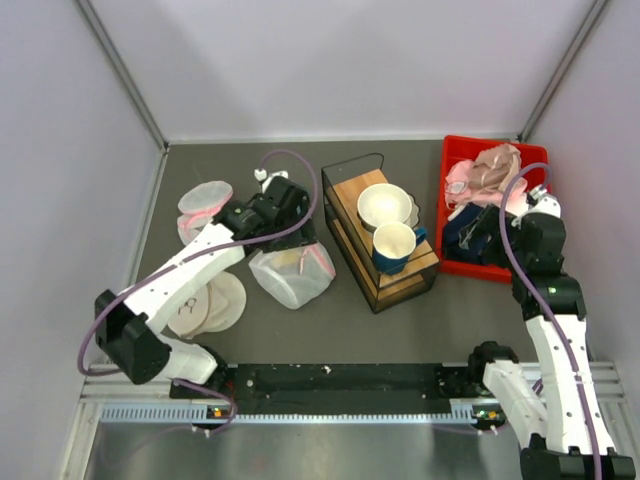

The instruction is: Unzip the laundry bag and remove the bra

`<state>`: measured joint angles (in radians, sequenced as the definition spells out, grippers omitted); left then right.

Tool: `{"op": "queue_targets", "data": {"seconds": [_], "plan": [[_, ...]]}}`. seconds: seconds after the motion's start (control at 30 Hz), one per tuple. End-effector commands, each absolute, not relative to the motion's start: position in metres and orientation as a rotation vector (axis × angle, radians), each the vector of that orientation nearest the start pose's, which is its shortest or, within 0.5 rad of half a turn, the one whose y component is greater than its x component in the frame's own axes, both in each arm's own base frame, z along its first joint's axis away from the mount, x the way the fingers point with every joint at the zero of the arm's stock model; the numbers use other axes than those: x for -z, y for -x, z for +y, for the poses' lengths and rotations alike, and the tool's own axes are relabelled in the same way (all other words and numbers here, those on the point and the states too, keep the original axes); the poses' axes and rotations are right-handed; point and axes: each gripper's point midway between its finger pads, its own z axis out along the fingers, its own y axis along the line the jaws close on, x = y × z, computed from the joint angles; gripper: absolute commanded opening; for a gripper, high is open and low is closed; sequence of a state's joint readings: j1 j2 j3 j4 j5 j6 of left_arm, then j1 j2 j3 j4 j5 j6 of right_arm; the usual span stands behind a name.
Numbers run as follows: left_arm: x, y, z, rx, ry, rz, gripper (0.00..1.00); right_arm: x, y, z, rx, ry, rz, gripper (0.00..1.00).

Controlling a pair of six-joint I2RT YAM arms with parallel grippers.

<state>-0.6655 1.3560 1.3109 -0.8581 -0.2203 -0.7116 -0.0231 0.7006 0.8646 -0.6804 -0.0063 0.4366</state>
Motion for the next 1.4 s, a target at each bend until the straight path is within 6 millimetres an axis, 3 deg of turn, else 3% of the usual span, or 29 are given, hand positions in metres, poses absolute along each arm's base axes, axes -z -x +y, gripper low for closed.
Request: {"op": "queue_targets", "data": {"seconds": [0.0, 0.13, 0.37, 0.47, 0.53, 0.63, 0.73, 0.83, 0.93, 1.03, 1.07, 1.13, 1.23, 1.37], "plan": [[-0.196, -0.286, -0.223, 0.329, 0.331, 2.461, 0.76, -0.243, -0.255, 0.015, -0.274, -0.432, 2.002, 0.99], [-0.196, -0.295, -0.224, 0.270, 0.359, 2.449, 0.74, -0.238, -0.253, 0.015, -0.275, -0.437, 2.010, 0.99], [-0.161, -0.298, -0.218, 0.104, 0.452, 2.491, 0.72, -0.230, -0.253, 0.022, -0.312, -0.416, 2.038, 0.99], [-0.153, -0.299, -0.219, 0.088, 0.461, 2.499, 0.64, -0.228, -0.253, 0.023, -0.311, -0.415, 2.047, 0.99], [-0.156, -0.300, -0.224, 0.126, 0.439, 2.507, 0.66, -0.228, -0.253, 0.023, -0.312, -0.413, 2.048, 0.99], [-0.178, -0.298, -0.241, 0.269, 0.298, 2.503, 0.82, -0.230, -0.253, 0.023, -0.315, -0.413, 2.043, 0.99], [-0.211, -0.300, -0.232, 0.296, 0.206, 2.440, 0.88, -0.230, -0.253, 0.024, -0.322, -0.407, 2.046, 0.99], [-0.232, -0.312, -0.217, 0.344, 0.135, 2.414, 0.93, -0.227, -0.254, 0.025, -0.327, -0.414, 2.052, 0.99], [-0.218, -0.330, -0.202, 0.314, 0.095, 2.461, 0.91, -0.225, -0.256, 0.028, -0.345, -0.420, 2.066, 0.99], [-0.195, -0.347, -0.202, 0.313, 0.059, 2.535, 0.88, -0.222, -0.256, 0.030, -0.361, -0.425, 2.074, 0.99], [-0.177, -0.345, -0.210, 0.330, 0.035, 2.605, 0.87, -0.223, -0.255, 0.029, -0.361, -0.426, 2.069, 0.99], [-0.170, -0.342, -0.222, 0.381, -0.012, 2.676, 0.86, -0.222, -0.254, 0.028, -0.351, -0.431, 2.066, 0.99], [-0.142, -0.325, -0.228, 0.413, -0.023, 2.805, 0.81, -0.225, -0.253, 0.027, -0.345, -0.427, 2.055, 0.99], [-0.140, -0.305, -0.233, 0.521, -0.031, 2.831, 0.68, -0.225, -0.254, 0.026, -0.340, -0.428, 2.055, 0.99]]}}
